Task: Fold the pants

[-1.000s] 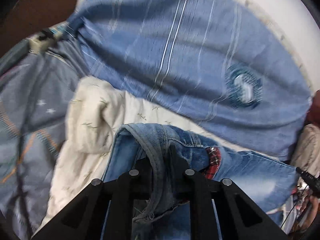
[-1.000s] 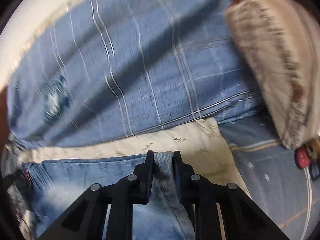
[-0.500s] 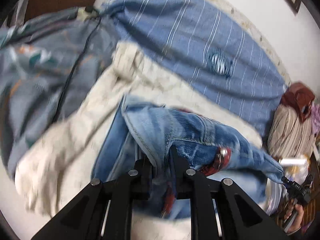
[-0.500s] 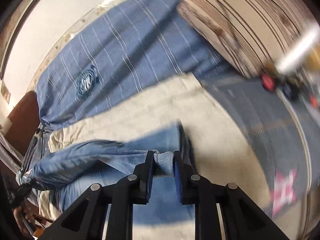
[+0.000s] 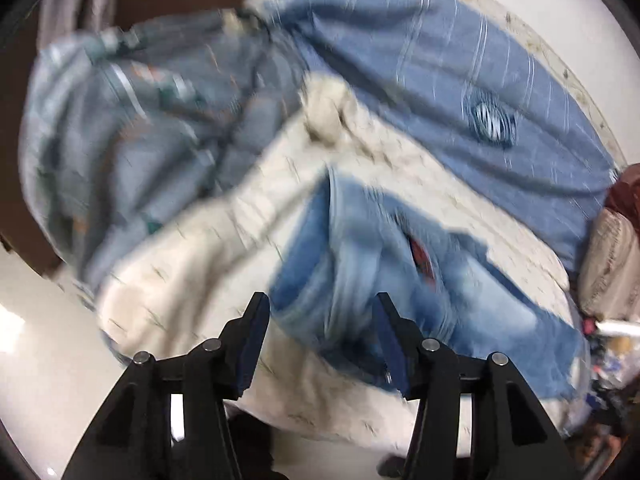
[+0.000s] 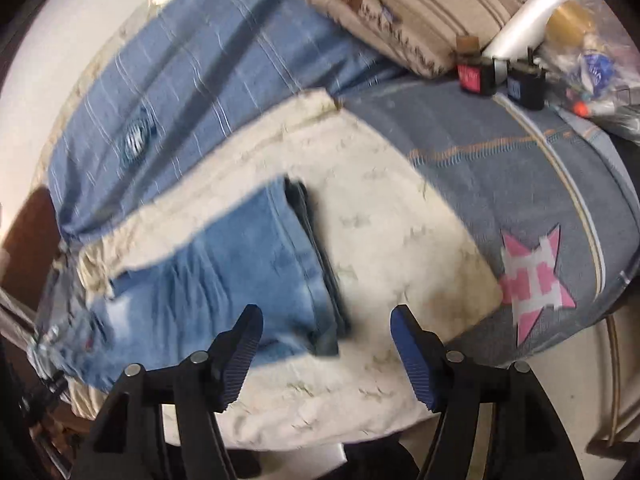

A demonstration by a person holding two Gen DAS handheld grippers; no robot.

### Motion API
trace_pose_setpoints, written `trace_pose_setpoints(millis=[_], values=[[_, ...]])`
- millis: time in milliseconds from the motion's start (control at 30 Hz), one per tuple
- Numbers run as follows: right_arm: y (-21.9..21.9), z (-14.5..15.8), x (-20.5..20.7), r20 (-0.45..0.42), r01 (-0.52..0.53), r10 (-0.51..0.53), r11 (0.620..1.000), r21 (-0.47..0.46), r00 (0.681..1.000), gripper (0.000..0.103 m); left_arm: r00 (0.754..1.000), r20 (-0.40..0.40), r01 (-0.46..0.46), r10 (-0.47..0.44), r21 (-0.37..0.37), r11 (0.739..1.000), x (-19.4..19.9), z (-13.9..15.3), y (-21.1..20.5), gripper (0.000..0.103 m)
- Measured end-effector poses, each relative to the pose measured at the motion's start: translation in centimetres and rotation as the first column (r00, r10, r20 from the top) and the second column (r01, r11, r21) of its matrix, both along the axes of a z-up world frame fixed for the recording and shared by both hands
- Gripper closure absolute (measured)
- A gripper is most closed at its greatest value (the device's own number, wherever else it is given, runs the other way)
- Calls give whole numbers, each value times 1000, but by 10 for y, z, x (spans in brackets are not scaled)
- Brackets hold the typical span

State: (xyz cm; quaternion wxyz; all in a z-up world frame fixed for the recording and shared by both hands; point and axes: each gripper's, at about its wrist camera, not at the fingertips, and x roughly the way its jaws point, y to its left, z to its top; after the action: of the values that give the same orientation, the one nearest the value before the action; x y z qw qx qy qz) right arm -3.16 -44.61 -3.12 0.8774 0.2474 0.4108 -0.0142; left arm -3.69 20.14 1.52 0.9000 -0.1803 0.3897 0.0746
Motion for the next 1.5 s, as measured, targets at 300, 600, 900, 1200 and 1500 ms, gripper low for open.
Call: trace_pose_setpoints(millis=[300,600,900,1200,1500], values=[[14,9,98,-22,-90,90,996,17,996,33,969,-43,247,-243,174,953,43,-14,-74,44],[45,54,123,69,-148,166,966,-214,984,96,962,-149,246,-227,123,962,65,-72,-59,42],[26,0,102,-107,-82,60,973,-216,992,65,965,-139,240,-221,141,960,67,-72,-61,41],[48,4,44,-63,-247,248,969,21,967,33,971,-134,216,-198,134,967,66,-70,-59,41],[114,58,61,-31,-272,273,926,-263,961,42,975,-49,222,-217,232,947,60,-44,-71,31]])
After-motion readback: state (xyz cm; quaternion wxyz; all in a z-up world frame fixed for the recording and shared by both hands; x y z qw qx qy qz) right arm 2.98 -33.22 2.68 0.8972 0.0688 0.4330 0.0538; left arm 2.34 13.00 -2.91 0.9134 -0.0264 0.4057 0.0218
